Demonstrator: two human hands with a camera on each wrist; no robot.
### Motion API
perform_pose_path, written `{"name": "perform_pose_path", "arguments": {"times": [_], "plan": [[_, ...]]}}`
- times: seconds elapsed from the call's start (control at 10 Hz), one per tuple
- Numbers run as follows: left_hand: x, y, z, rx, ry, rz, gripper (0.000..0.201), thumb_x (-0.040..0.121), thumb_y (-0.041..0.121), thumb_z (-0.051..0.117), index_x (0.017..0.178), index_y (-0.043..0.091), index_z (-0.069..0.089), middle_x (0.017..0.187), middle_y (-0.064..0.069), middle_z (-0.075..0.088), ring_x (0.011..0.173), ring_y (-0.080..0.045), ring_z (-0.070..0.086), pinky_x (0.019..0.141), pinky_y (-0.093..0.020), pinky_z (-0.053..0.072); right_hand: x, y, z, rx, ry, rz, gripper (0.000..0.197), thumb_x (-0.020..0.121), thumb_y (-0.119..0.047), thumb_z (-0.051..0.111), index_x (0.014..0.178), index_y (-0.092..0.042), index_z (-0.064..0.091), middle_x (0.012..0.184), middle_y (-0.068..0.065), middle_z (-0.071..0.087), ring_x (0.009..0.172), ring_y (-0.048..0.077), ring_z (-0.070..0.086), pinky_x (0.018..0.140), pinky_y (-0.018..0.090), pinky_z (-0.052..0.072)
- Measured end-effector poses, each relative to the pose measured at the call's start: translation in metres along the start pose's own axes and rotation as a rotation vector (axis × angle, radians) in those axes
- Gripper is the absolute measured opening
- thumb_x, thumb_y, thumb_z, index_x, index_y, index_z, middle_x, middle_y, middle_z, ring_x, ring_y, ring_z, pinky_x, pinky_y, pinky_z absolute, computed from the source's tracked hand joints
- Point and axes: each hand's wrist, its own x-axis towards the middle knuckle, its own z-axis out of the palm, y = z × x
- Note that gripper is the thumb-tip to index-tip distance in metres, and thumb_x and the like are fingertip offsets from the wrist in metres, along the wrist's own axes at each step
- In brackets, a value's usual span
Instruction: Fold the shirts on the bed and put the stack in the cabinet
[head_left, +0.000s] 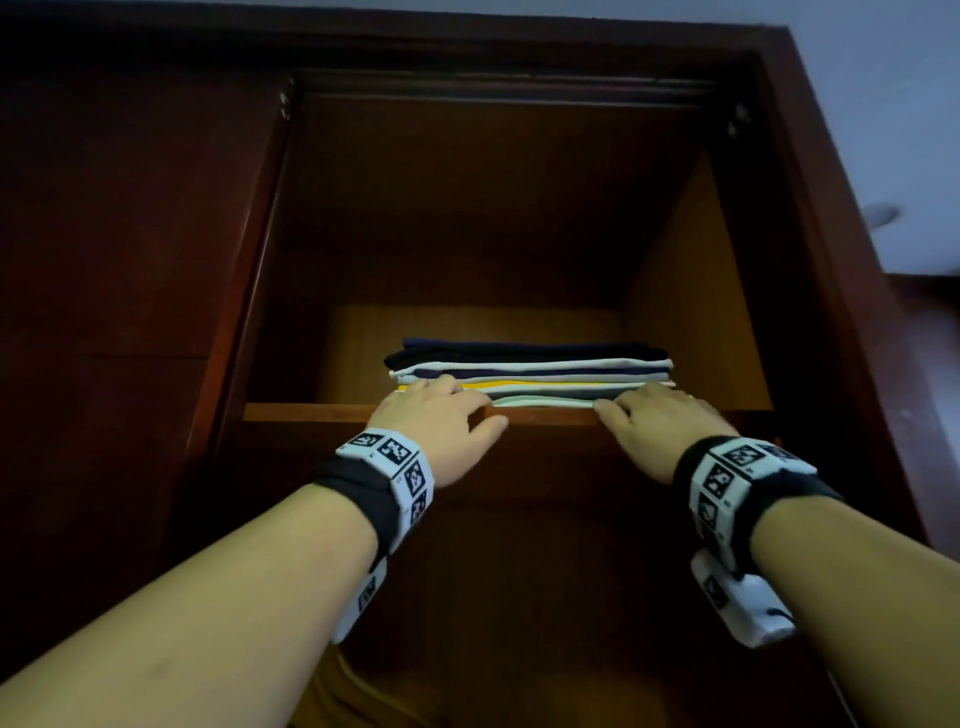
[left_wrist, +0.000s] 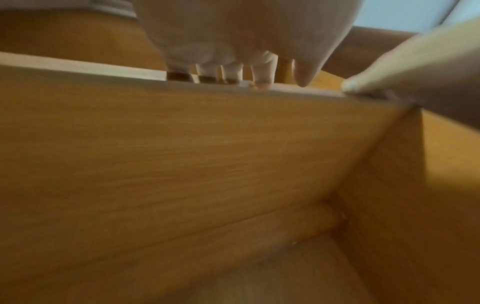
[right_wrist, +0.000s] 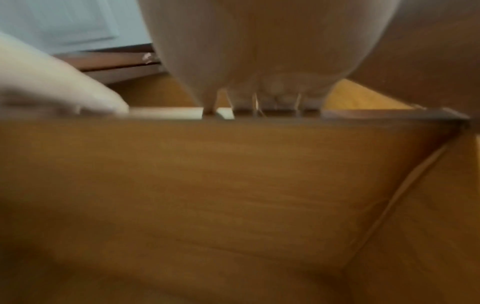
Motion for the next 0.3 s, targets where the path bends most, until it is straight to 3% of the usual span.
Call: {"name": "perform_pose_path", "arguments": {"times": [0.1,0.2,0.3], "plan": [[-0.002,0.002,-0.007,-0.014,-0.041,-0.03,0.069,0.096,0.077,0.018,0.148,0.04,0.044,0.153,0.01,0.046,0.14,-0.018,0.043,0.113,-0.045,0.036,-0.004,-0.003,-0.001,-0.151,-0.015,0.032,0.052,0.102,-0.054,0.019,0.123,-0.03,0.06,0.126,0.007,0.059,0.117,0.031,0.054,0.102,0.049,0.04],[-0.018,0.0,-0.007,-0.008,-0.074,-0.093,0.072,0.095,0.078,0.018,0.155,0.041,0.031,0.162,0.01,0.034,0.151,-0.018,0.029,0.124,-0.053,0.013,-0.005,0.01,0.005,-0.095,-0.039,0.173,0.075,0.095,-0.072,0.017,0.144,-0.023,0.047,0.147,0.007,0.048,0.134,0.03,0.044,0.113,0.051,0.029],[-0.04,-0.006,-0.018,-0.166,-0.093,-0.156,0.071,0.097,0.076,0.023,0.159,0.043,0.02,0.168,0.009,0.02,0.156,-0.023,0.015,0.126,-0.053,0.011,-0.008,0.013,-0.002,-0.054,-0.006,0.183,0.081,0.093,-0.075,0.027,0.148,-0.017,0.043,0.151,0.011,0.044,0.137,0.032,0.042,0.114,0.05,0.031]]}}
